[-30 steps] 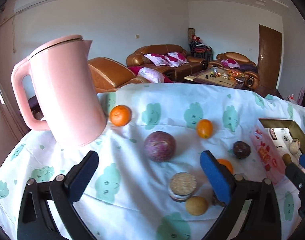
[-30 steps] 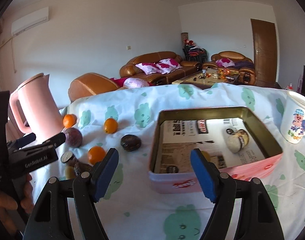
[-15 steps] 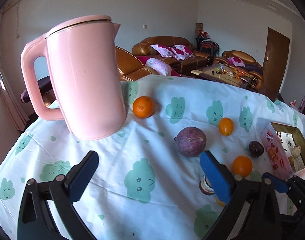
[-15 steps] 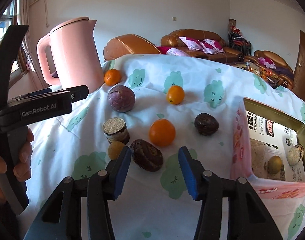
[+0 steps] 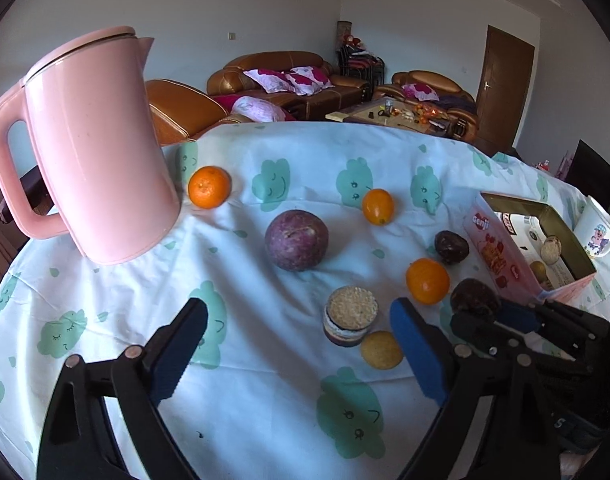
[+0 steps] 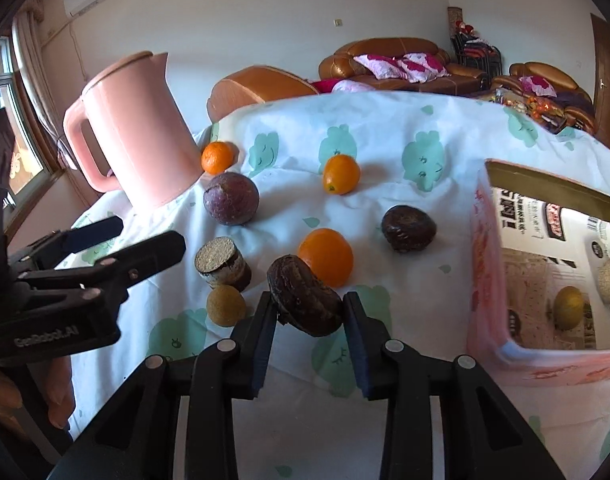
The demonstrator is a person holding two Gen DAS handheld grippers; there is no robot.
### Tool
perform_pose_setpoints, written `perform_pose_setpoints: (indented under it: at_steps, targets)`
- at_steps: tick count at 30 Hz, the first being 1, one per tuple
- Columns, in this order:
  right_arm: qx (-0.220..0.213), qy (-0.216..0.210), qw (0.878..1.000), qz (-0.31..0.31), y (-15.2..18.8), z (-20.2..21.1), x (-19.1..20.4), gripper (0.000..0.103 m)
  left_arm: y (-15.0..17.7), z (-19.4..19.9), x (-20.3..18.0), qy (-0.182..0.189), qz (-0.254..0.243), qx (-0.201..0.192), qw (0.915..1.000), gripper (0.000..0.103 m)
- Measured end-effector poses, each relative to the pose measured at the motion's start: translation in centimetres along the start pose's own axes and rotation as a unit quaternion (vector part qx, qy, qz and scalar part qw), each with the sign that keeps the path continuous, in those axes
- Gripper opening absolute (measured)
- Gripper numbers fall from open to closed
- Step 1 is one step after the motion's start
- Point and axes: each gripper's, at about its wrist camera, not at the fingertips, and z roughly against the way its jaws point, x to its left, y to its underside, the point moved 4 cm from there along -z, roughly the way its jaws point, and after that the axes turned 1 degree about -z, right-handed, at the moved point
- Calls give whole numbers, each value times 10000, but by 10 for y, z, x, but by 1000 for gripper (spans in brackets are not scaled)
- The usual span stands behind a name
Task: Organize fruits
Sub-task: 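Grasp the dark brown fruit with the right tool while the left tool grasps a yellow fruit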
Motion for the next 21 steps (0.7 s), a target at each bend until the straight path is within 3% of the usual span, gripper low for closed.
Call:
perform_pose_setpoints:
  at_steps: [2,5,8,11,16,21]
  targets:
    - [-323,38,9995,7,-1,21,-7,36,6,-4,-7,156,11,160,9998,73]
    - [-738,183,9971,1,-5,45,-20,36,15,-10,-21,290,-81,359,9989,58]
    - [-923,249,9954,-55,-9,58,-30,36,24,-19,-40,368,-239,578,9974,52]
    - [-916,146,9955,-203,-9,61,-37,36,29,-32,-50,183,-267,757,9966,43]
    - [-831,69,9963,-215,-10,58,-37,36,28,-35,-48,21,-183,547,9983,31]
    - [-835,163,9963,-148,-8,59,-36,36,28,-28,-41,204,-49,421,9989,30]
